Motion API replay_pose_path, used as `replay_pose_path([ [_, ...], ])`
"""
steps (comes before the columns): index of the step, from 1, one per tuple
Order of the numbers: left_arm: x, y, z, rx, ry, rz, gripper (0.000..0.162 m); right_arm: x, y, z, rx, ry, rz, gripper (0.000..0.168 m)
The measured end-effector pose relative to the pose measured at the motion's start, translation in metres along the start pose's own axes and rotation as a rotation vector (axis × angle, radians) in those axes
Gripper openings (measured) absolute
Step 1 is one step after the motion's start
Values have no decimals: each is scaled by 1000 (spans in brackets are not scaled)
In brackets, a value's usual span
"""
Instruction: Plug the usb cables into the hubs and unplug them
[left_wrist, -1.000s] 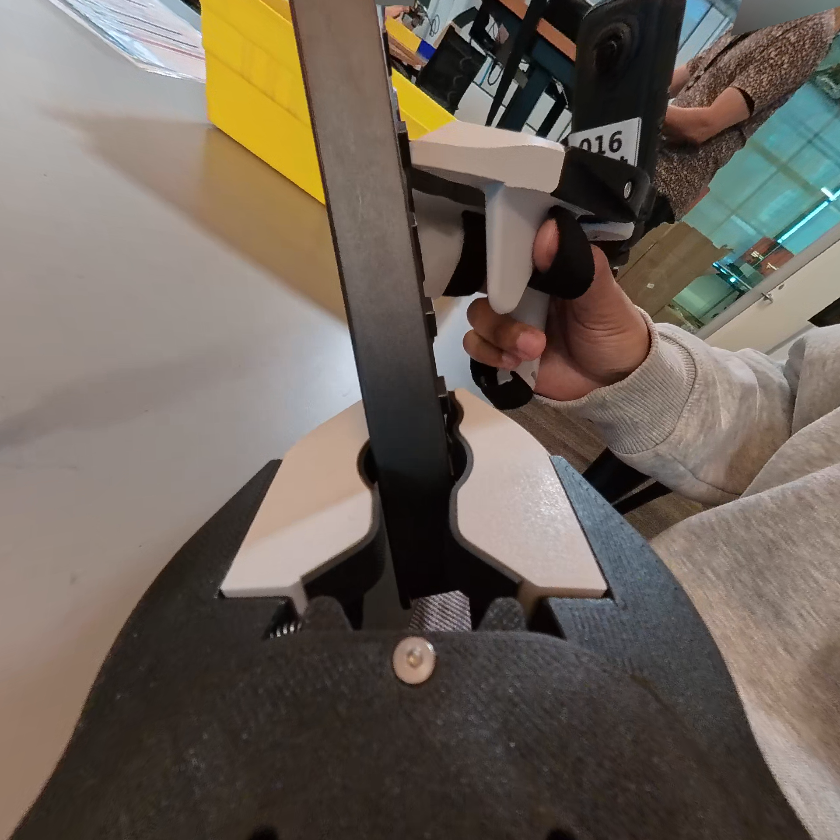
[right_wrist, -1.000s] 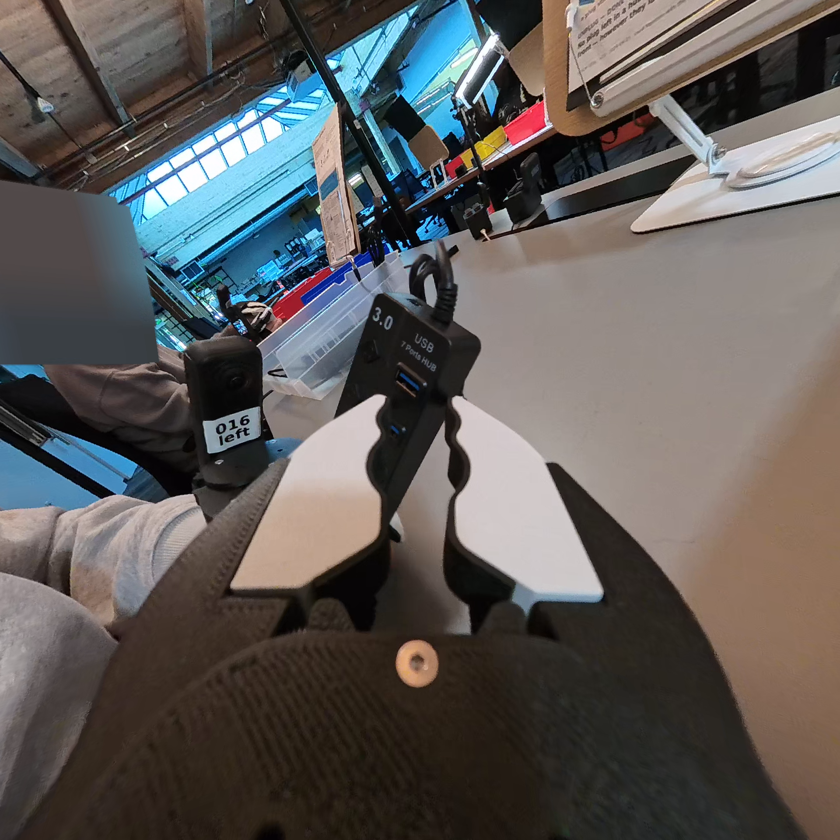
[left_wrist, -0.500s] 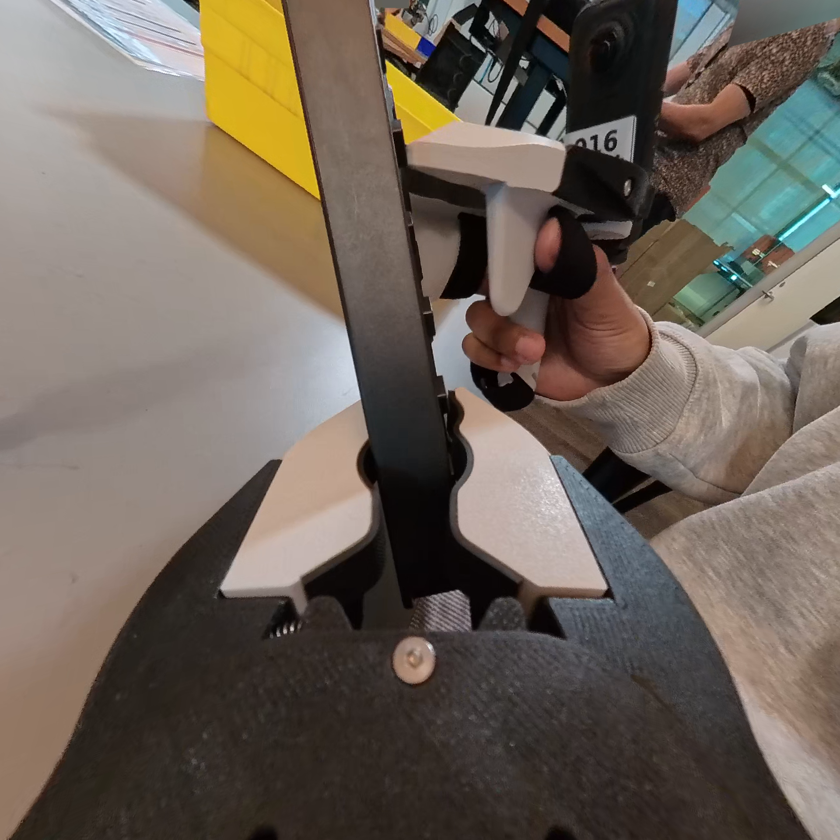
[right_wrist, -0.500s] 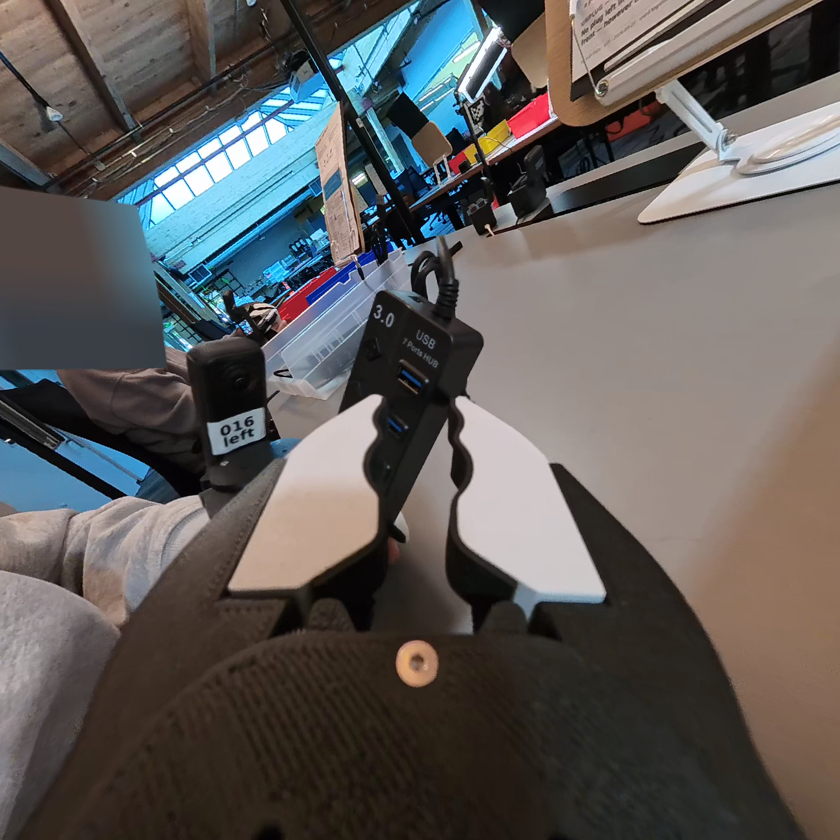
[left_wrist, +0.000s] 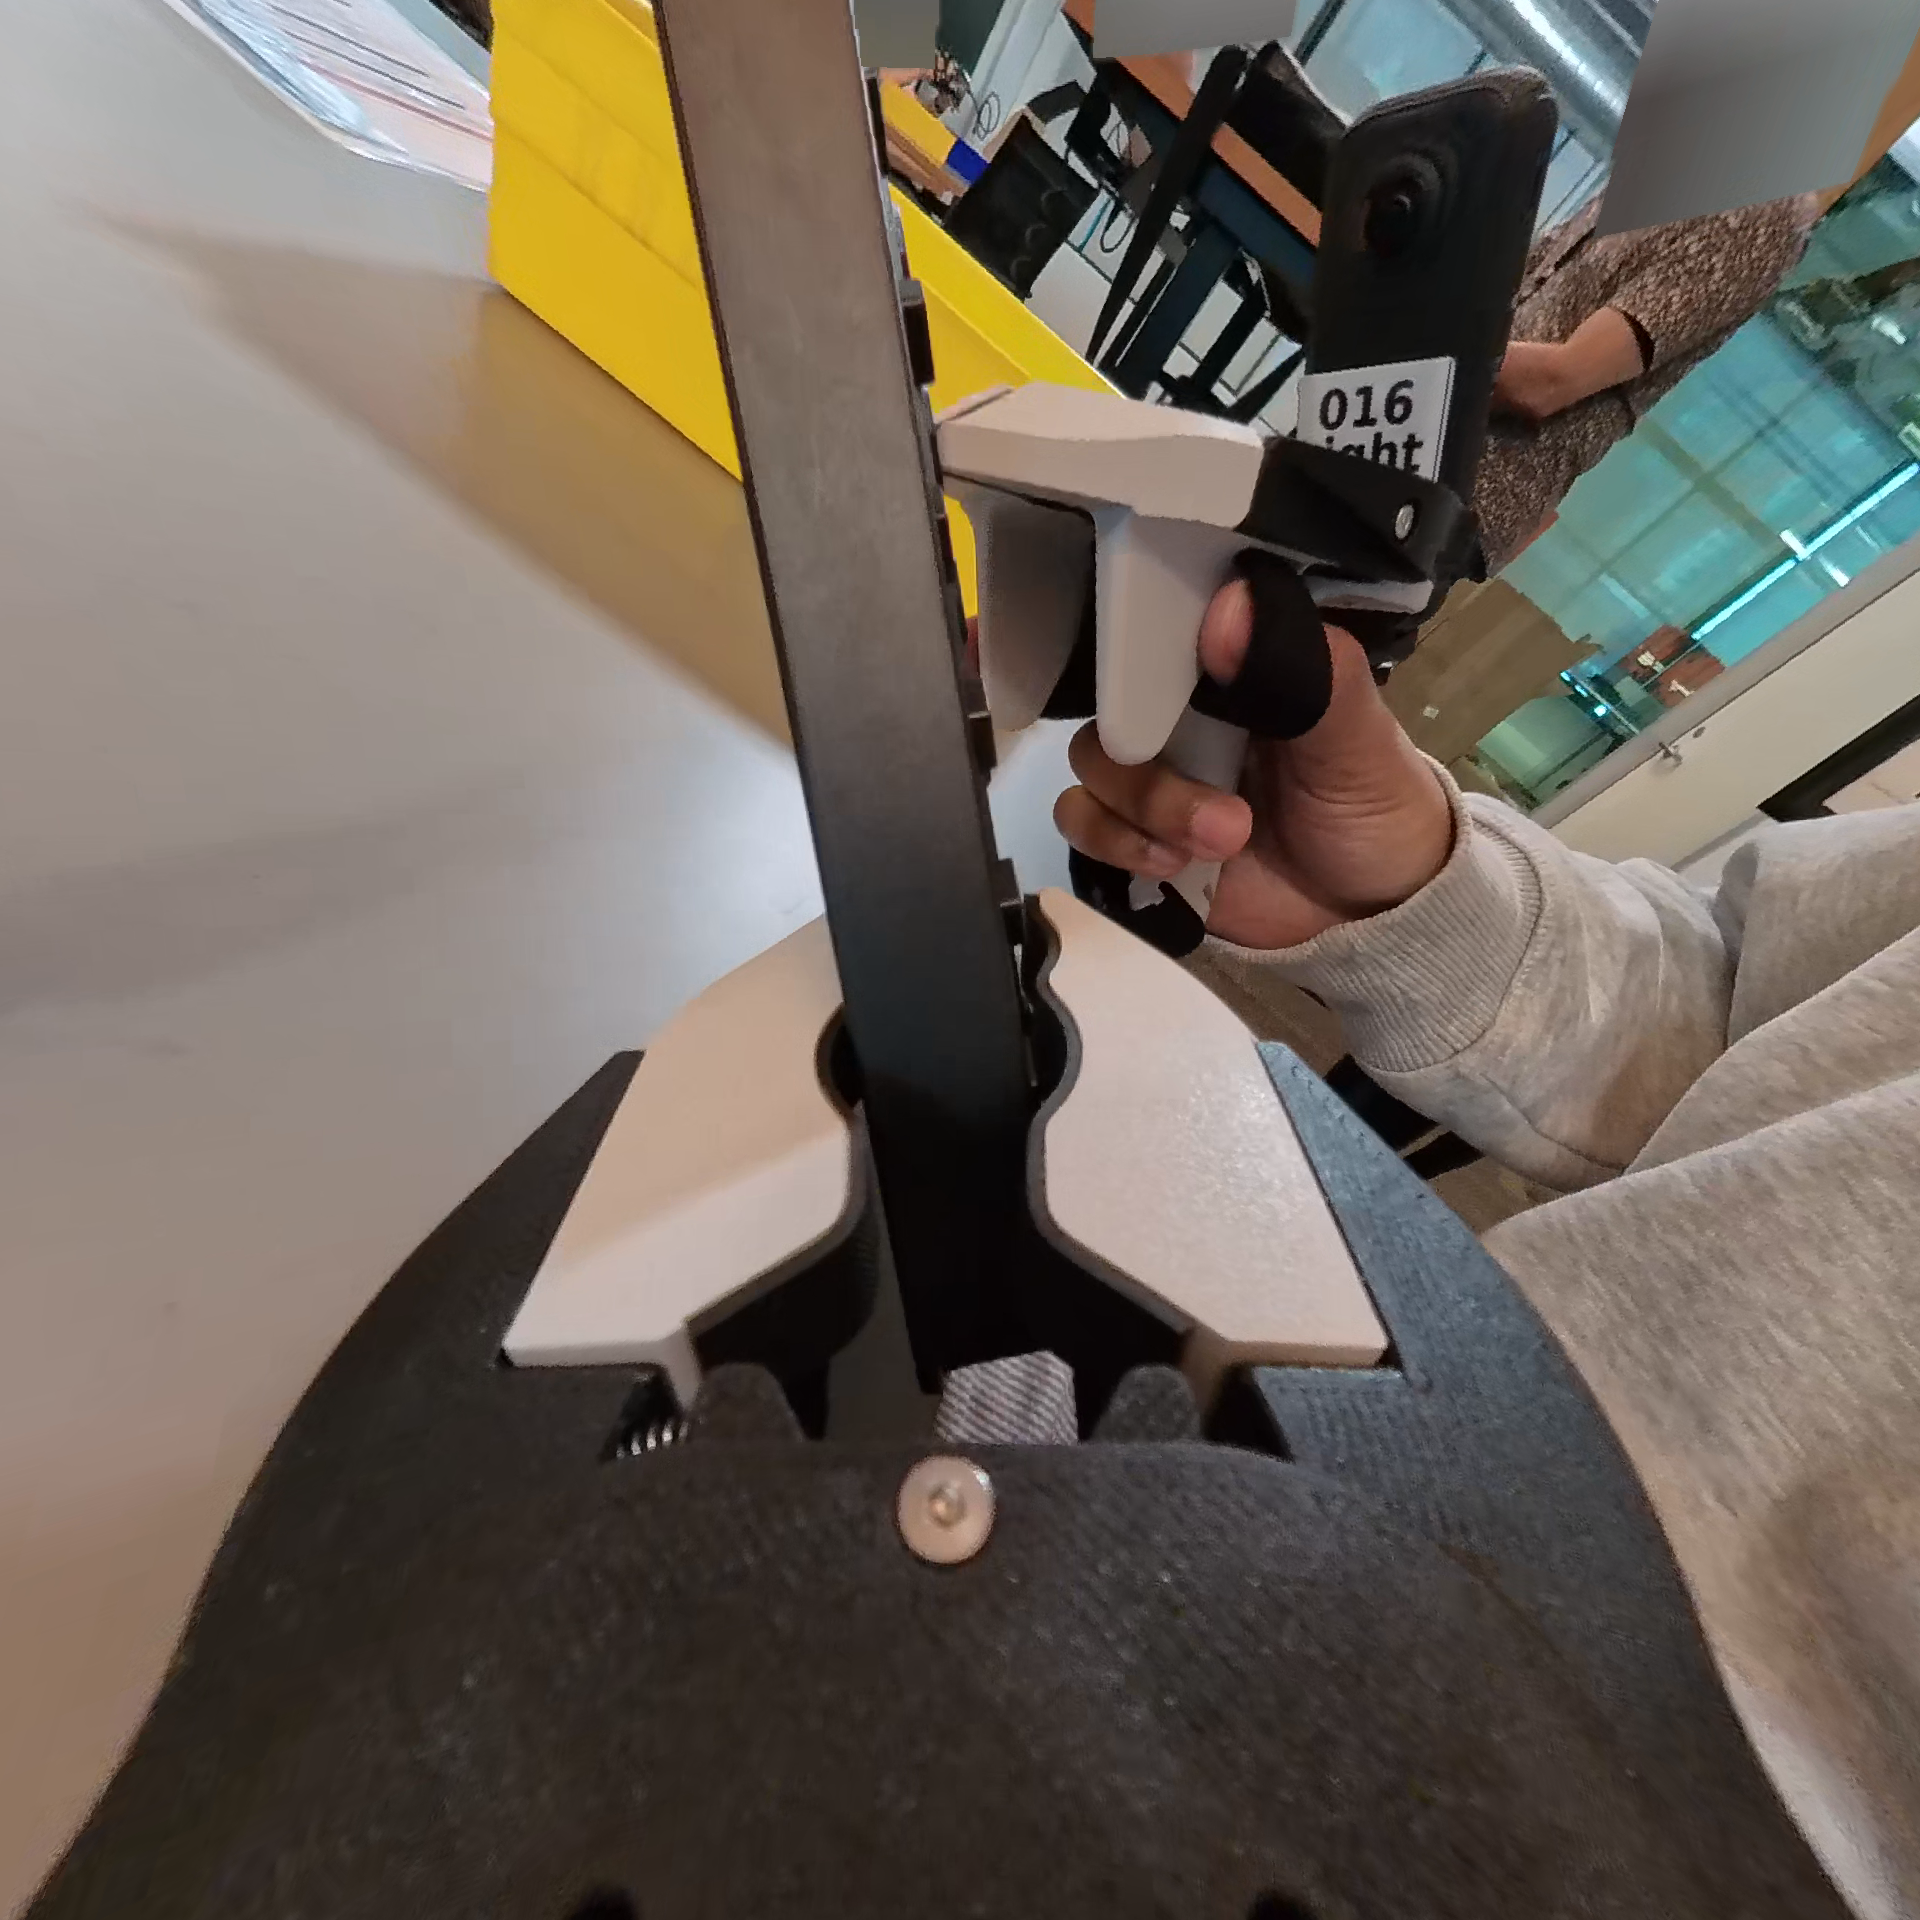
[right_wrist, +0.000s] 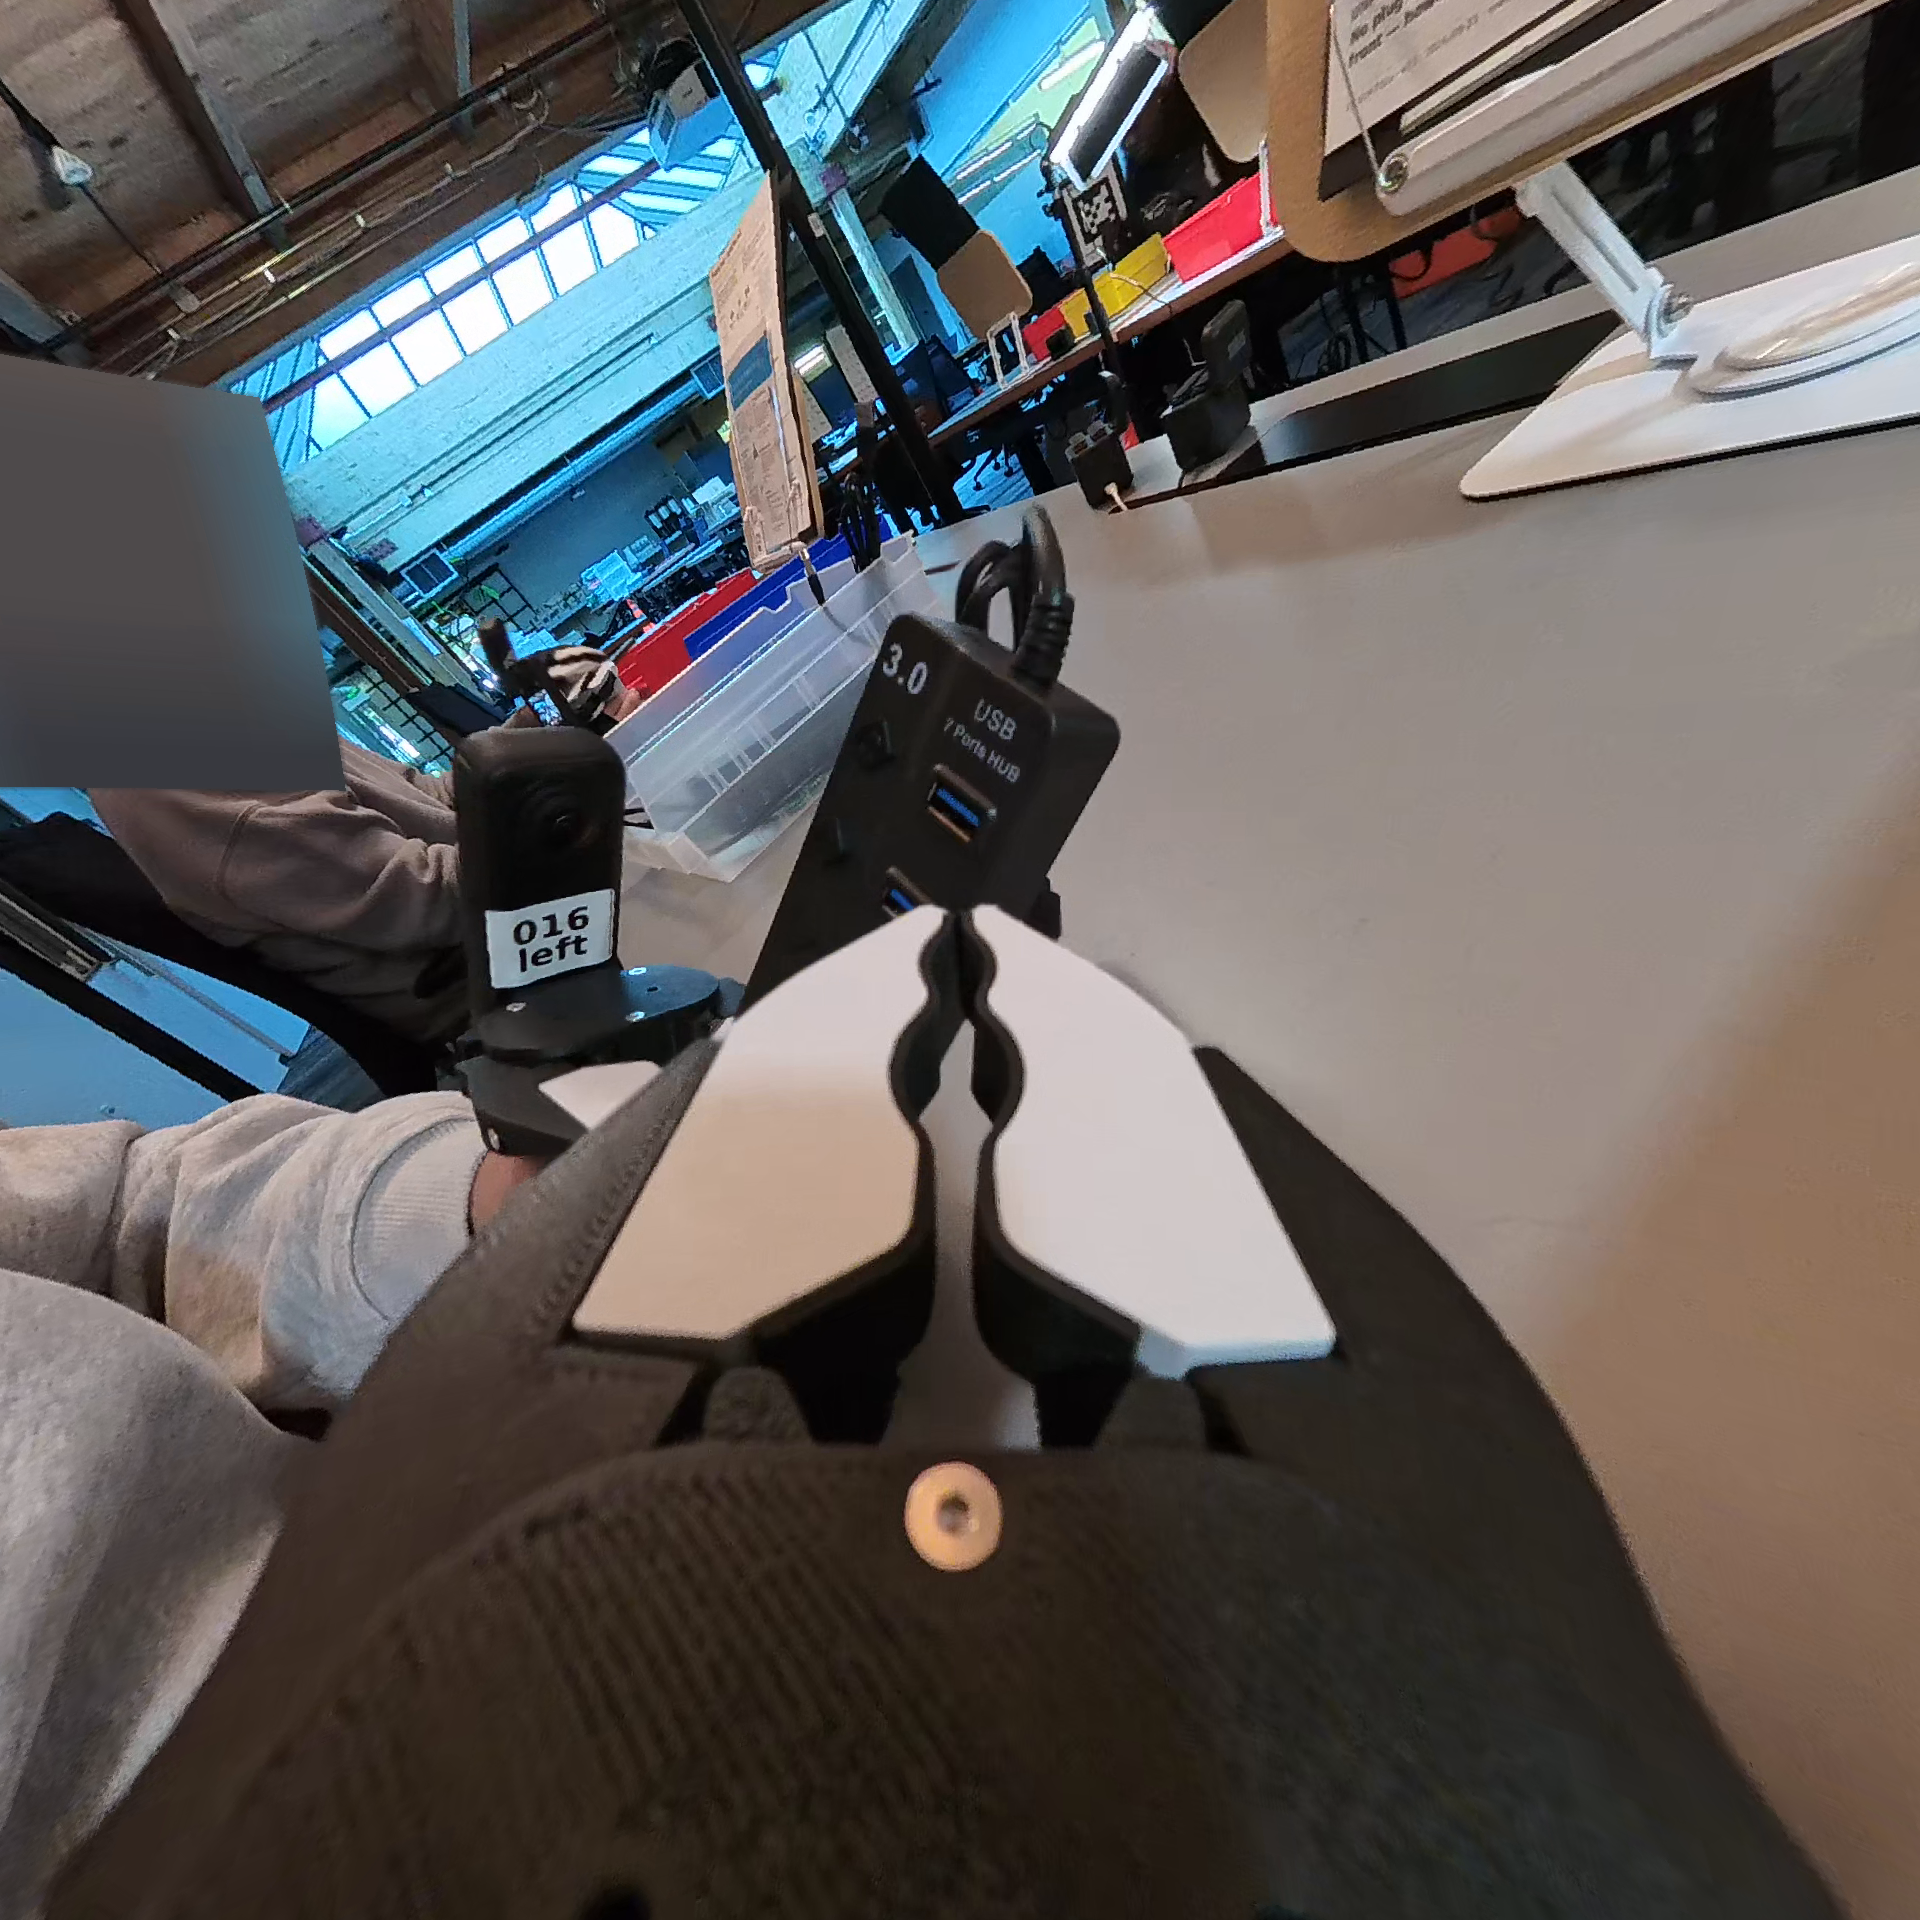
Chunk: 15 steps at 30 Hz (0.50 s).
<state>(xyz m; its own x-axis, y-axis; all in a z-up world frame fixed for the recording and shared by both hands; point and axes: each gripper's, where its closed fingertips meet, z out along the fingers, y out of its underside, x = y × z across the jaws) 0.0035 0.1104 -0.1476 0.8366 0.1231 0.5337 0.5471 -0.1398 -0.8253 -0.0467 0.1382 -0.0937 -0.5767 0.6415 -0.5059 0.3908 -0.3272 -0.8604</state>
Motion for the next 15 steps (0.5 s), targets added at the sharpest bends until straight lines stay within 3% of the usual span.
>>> replay_pose_path([
  [15, -2, -4, -2, 28, 8, -34, 27, 1, 0, 1, 18, -13, 44, 9],
])
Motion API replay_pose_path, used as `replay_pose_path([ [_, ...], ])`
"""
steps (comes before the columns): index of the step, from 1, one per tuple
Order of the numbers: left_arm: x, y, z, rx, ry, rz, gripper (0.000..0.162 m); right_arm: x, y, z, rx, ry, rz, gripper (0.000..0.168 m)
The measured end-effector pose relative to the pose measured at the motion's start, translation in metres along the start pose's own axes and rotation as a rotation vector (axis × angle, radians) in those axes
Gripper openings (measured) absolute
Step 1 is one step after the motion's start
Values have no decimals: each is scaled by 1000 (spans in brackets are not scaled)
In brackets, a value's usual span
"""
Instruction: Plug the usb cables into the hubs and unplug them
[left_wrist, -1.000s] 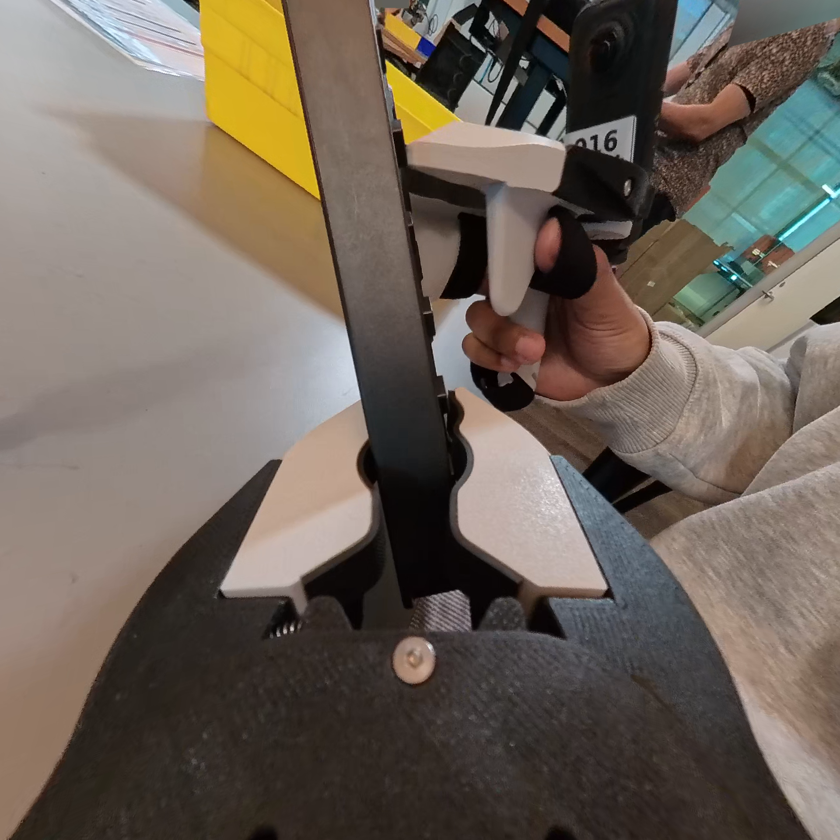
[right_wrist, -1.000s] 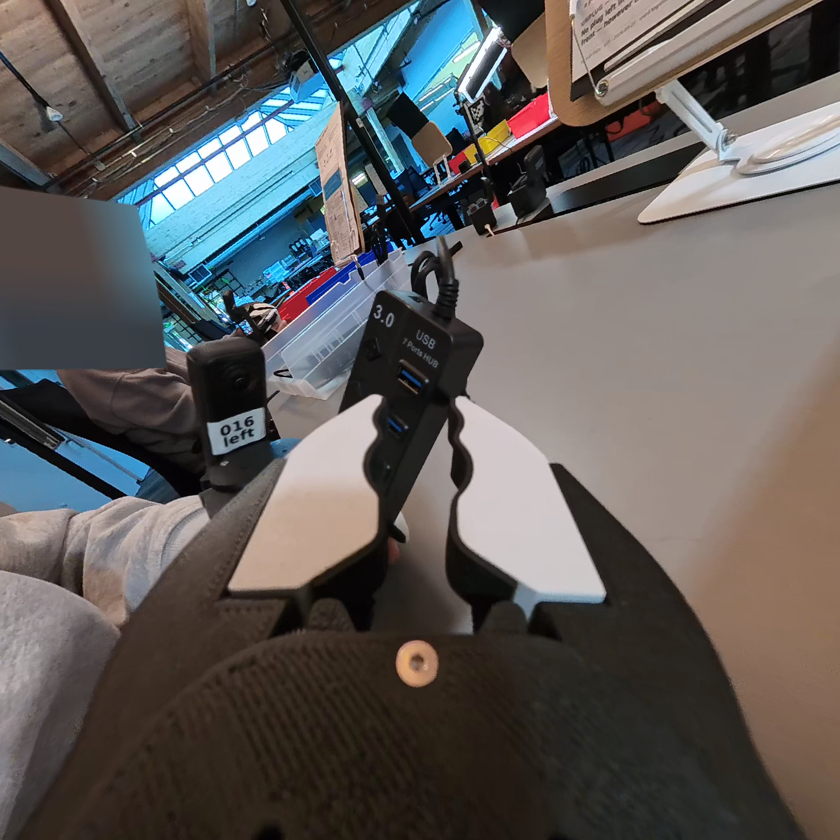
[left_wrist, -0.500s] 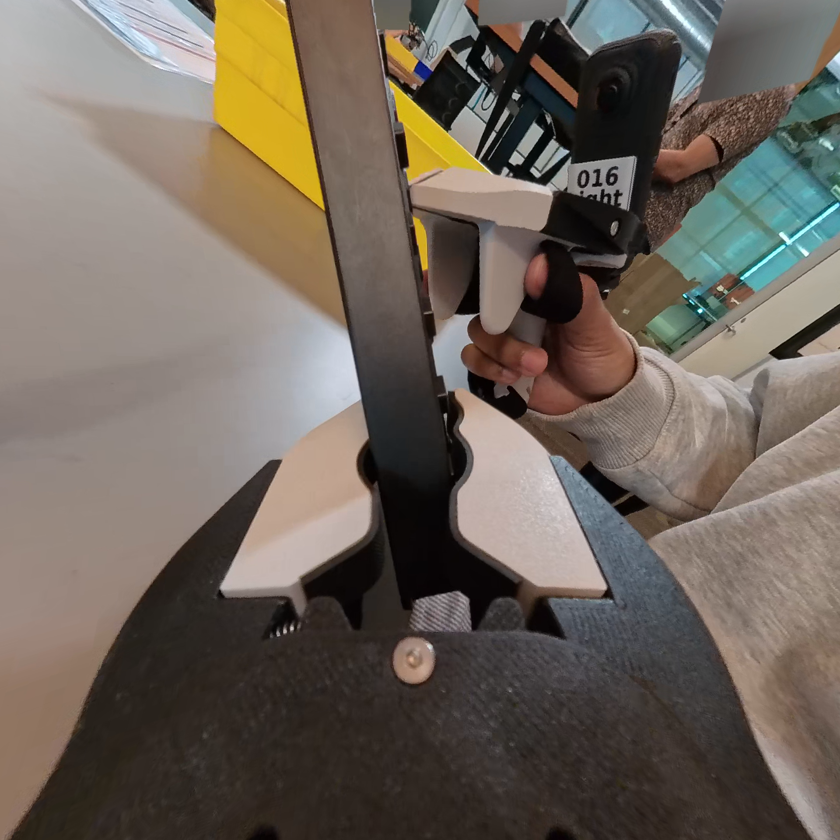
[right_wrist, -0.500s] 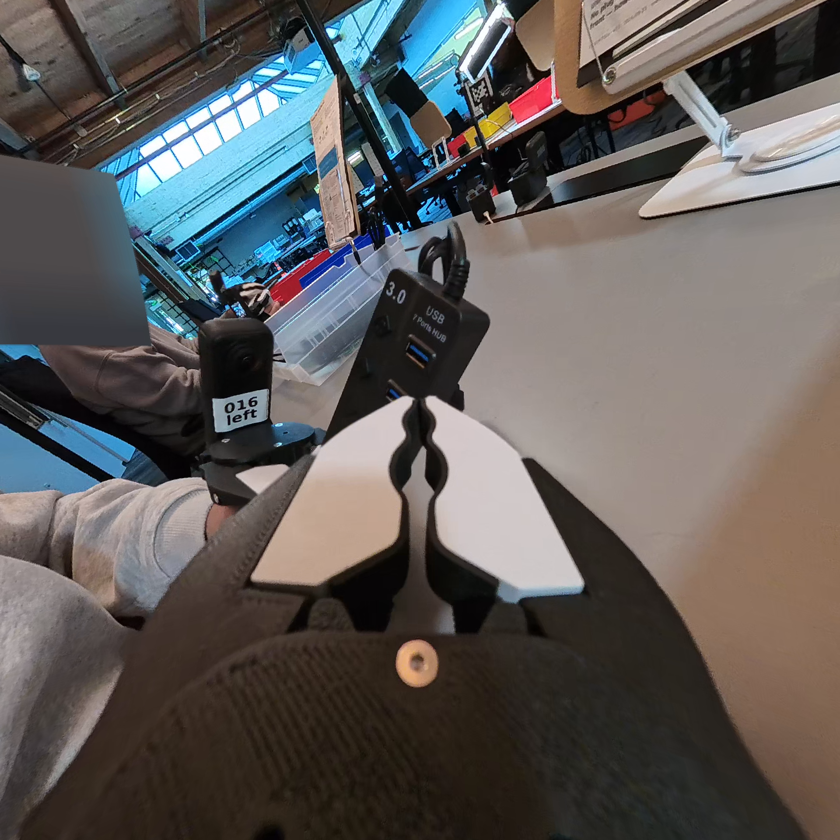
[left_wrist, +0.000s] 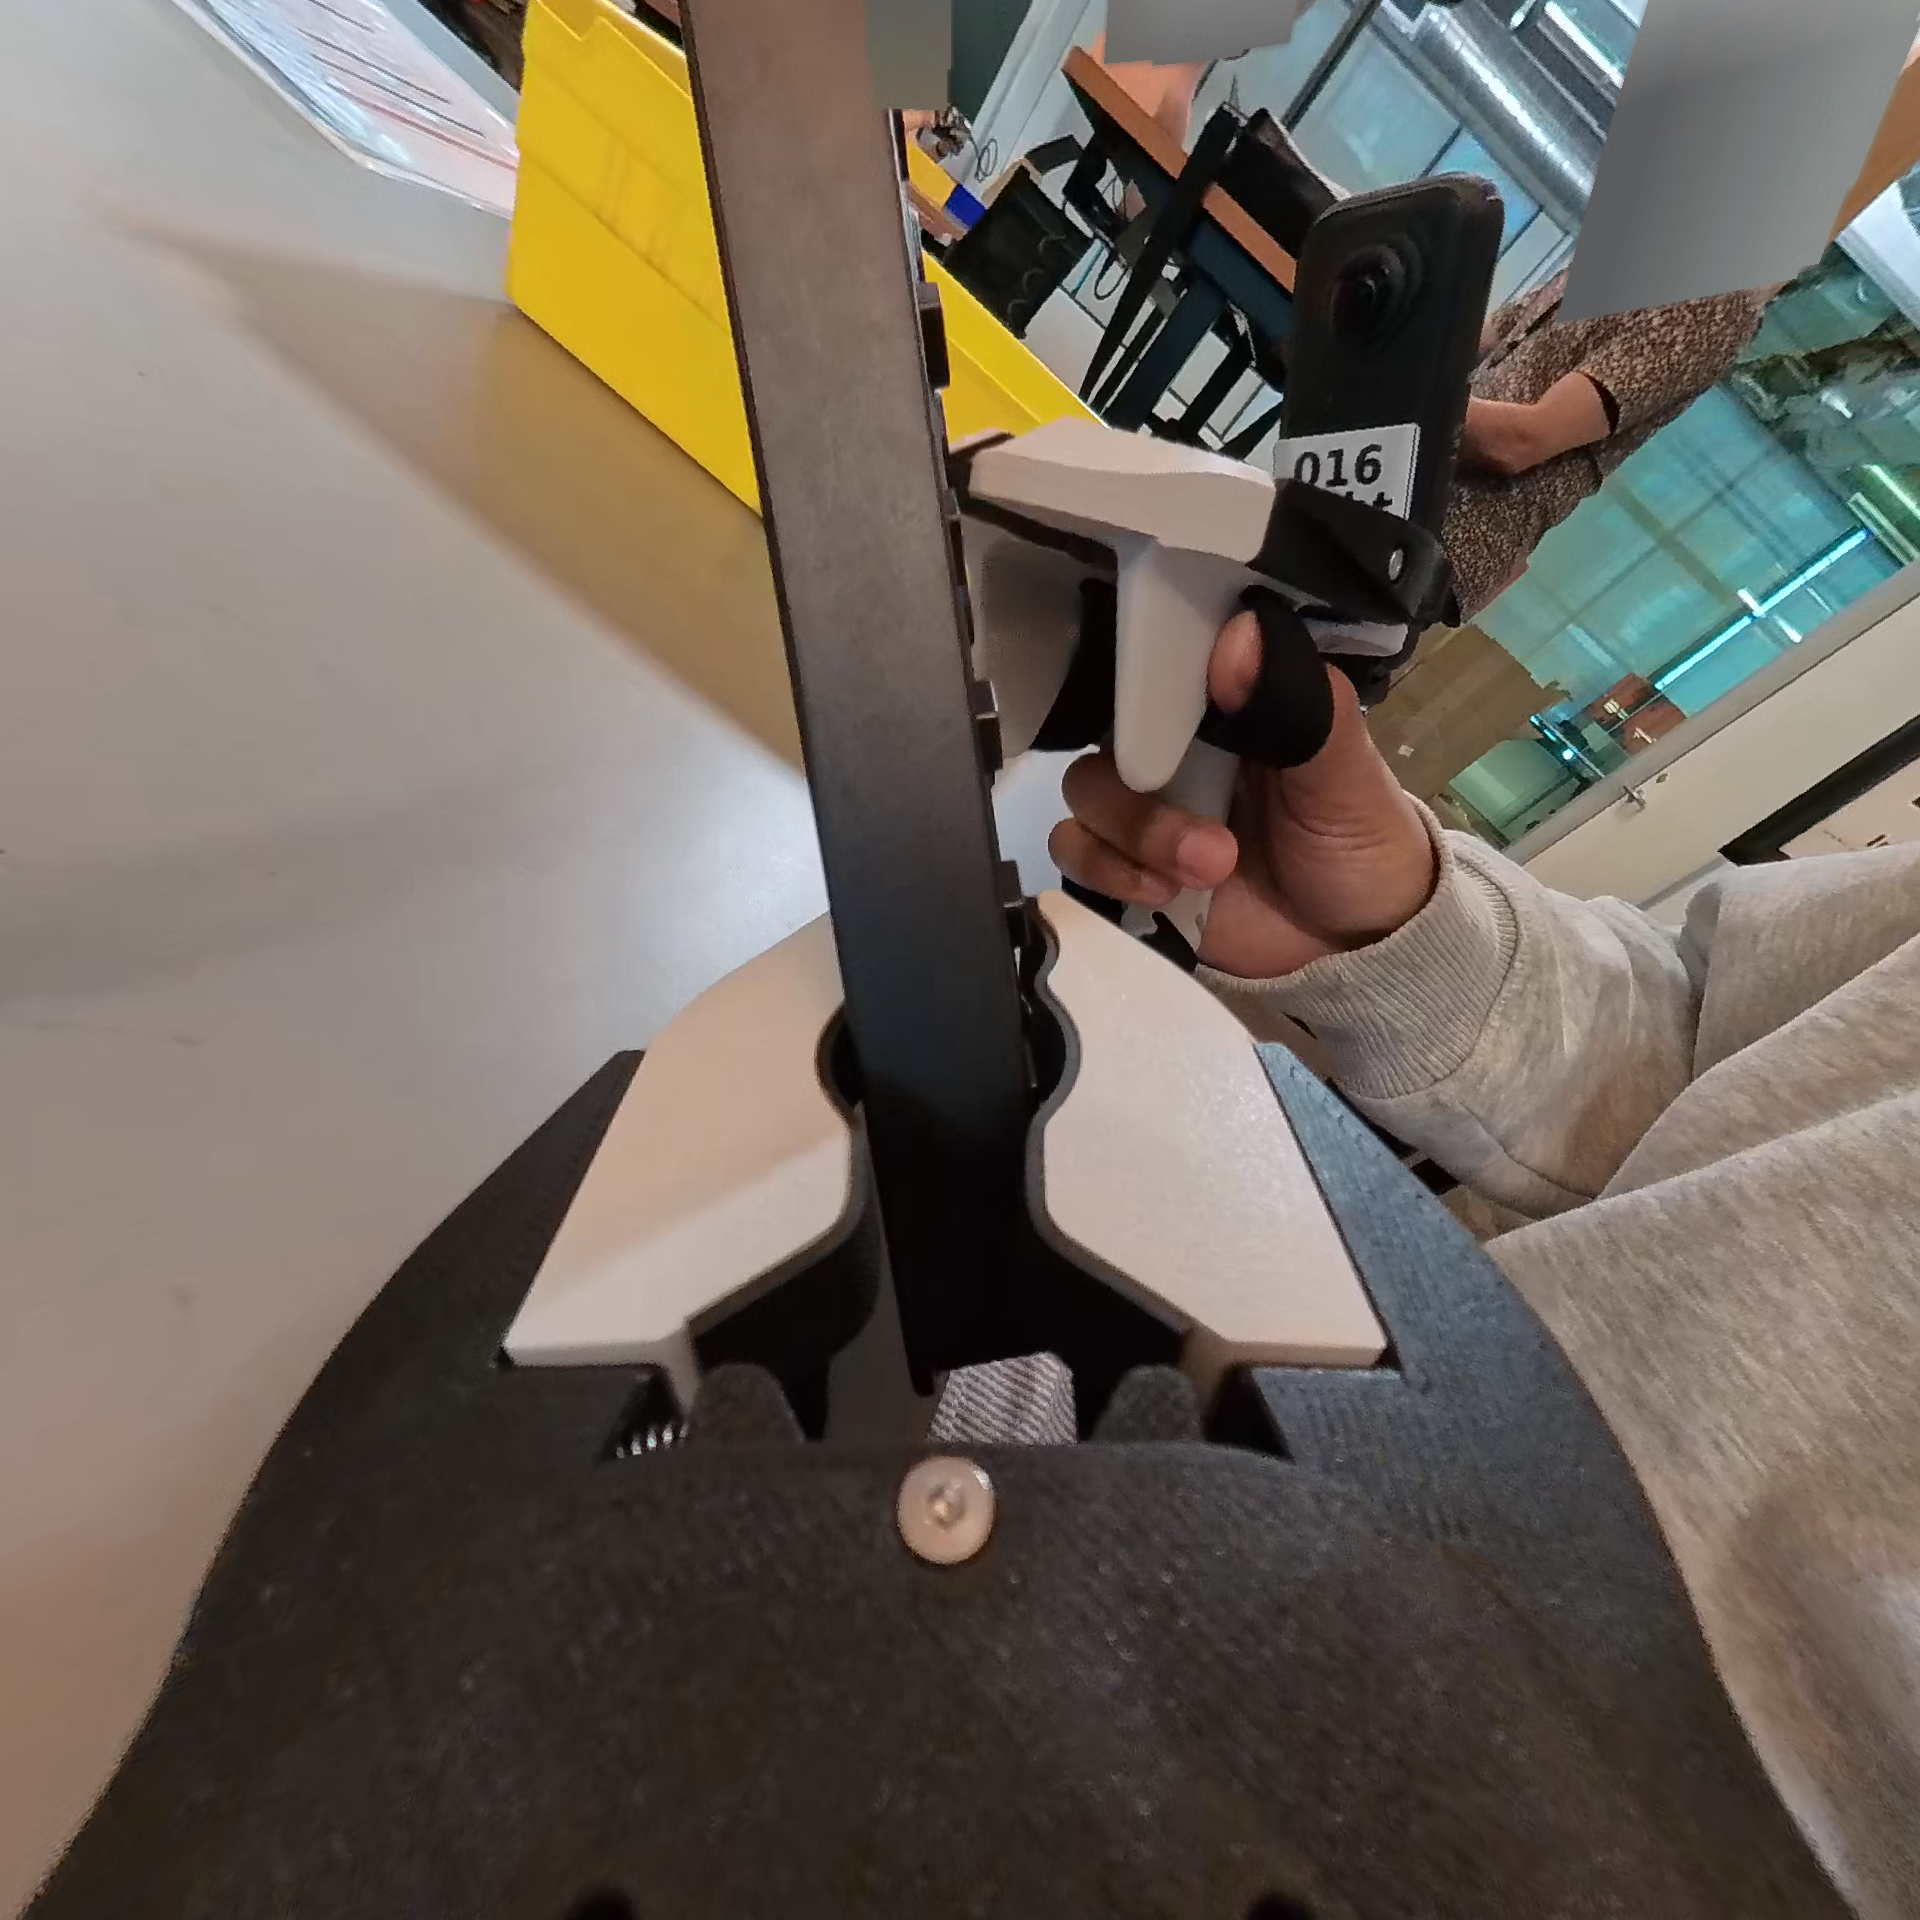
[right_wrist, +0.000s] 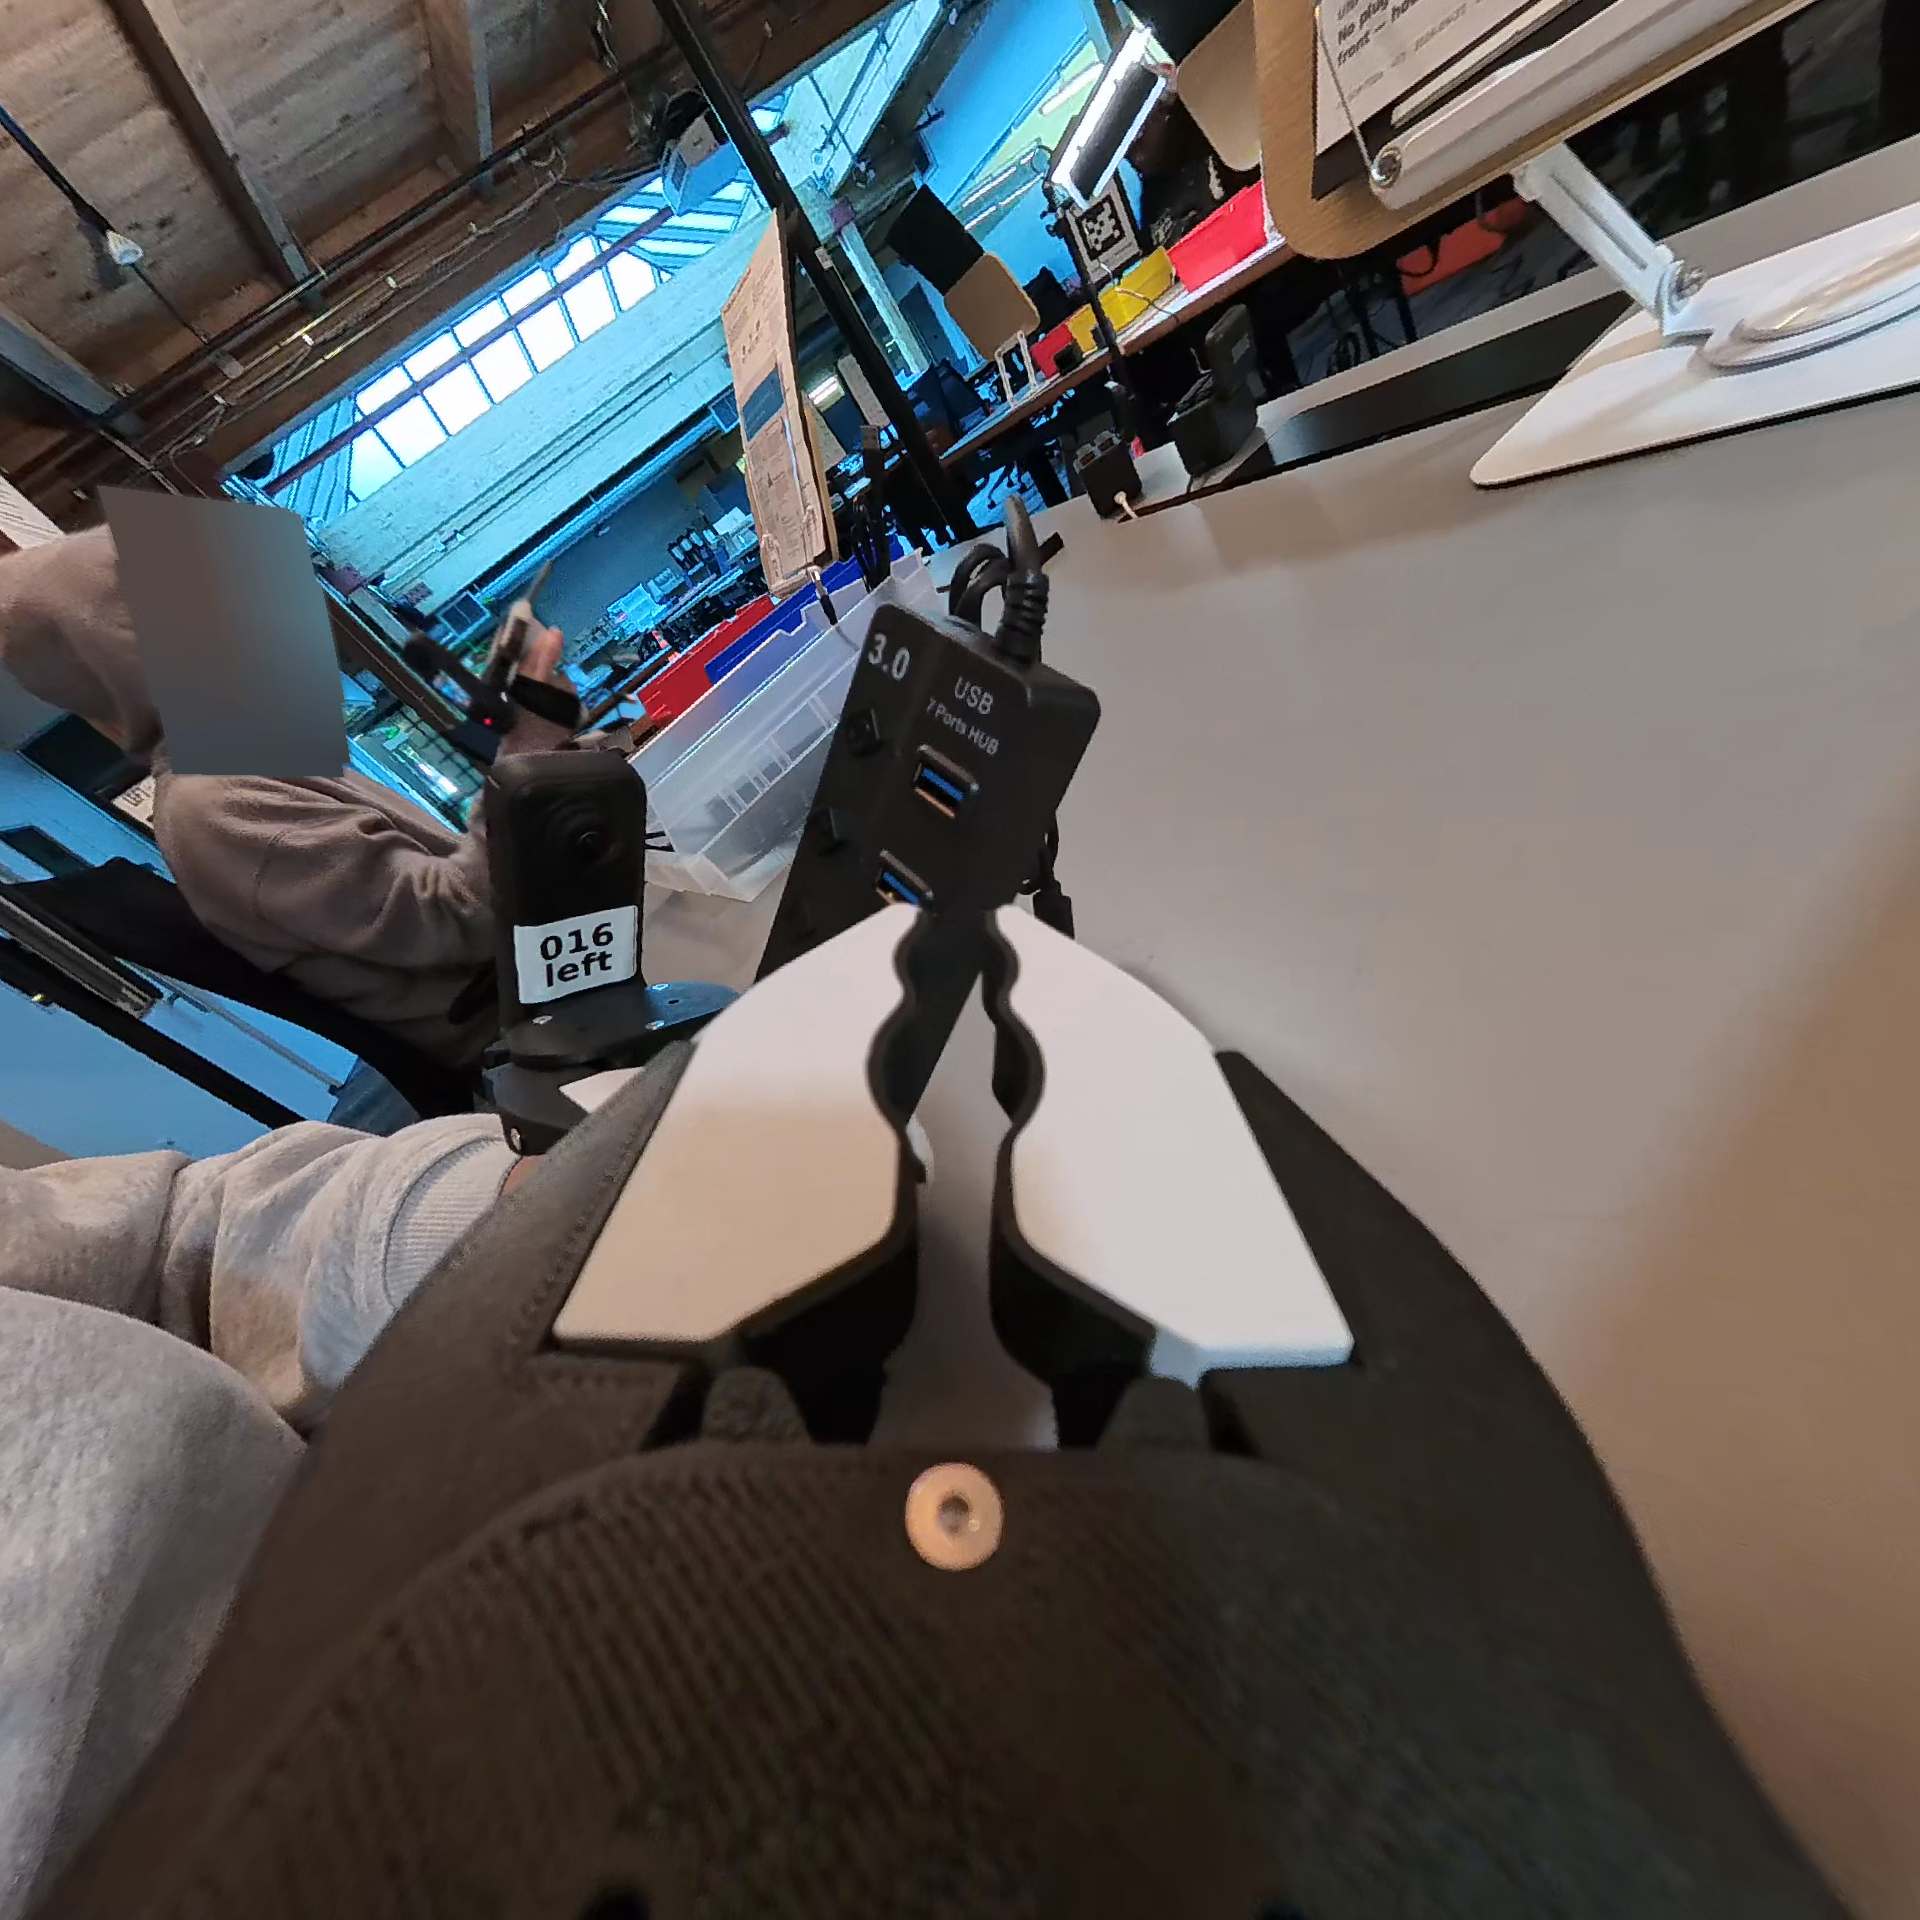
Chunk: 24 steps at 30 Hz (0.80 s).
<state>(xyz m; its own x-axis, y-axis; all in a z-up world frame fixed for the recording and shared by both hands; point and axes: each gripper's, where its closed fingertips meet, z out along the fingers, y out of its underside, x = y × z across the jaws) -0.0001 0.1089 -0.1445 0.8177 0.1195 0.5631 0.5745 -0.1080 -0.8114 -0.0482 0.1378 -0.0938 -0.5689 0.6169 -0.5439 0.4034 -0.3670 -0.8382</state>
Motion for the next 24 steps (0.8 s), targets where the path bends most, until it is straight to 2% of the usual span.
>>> replay_pose_path([
  [14, -3, -2, 0, 15, -34, 9, 27, -17, 19, 15, -84, -54, -56, 41],
  [17, -11, -4, -1, 40, -122, 42, 27, -21, 24, 19, -98, -59, -62, 48],
  [20, -19, -1, 1, 32, -242, 104, 27, -25, 30, 25, -107, -36, -88, 63],
  [24, -24, 3, 3, 15, -377, 233, 30, -23, 32, 28, -112, 5, -106, 62],
])
